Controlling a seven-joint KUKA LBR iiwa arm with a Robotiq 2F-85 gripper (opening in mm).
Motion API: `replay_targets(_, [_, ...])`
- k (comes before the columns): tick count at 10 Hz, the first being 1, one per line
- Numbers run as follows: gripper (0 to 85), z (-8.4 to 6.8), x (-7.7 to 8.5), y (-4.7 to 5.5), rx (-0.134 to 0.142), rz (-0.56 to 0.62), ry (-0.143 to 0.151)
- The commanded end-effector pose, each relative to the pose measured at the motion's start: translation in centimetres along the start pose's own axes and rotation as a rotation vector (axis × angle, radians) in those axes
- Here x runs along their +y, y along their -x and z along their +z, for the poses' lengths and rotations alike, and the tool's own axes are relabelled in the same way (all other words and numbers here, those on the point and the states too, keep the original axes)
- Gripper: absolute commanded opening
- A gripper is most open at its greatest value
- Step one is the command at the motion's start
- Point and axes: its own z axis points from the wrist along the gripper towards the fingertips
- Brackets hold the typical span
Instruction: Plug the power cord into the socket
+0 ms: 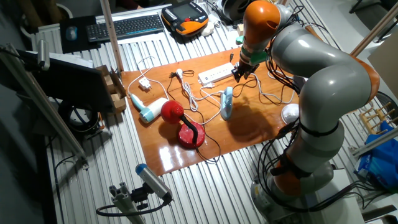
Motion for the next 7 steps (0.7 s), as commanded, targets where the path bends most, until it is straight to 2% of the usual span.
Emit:
replay_targets(1, [0.0, 0.01, 0.01, 0.01, -0.001, 0.002, -0.002])
replay_targets(7, [0.0, 0.06, 0.27, 0.15, -0.003, 0.012, 0.000])
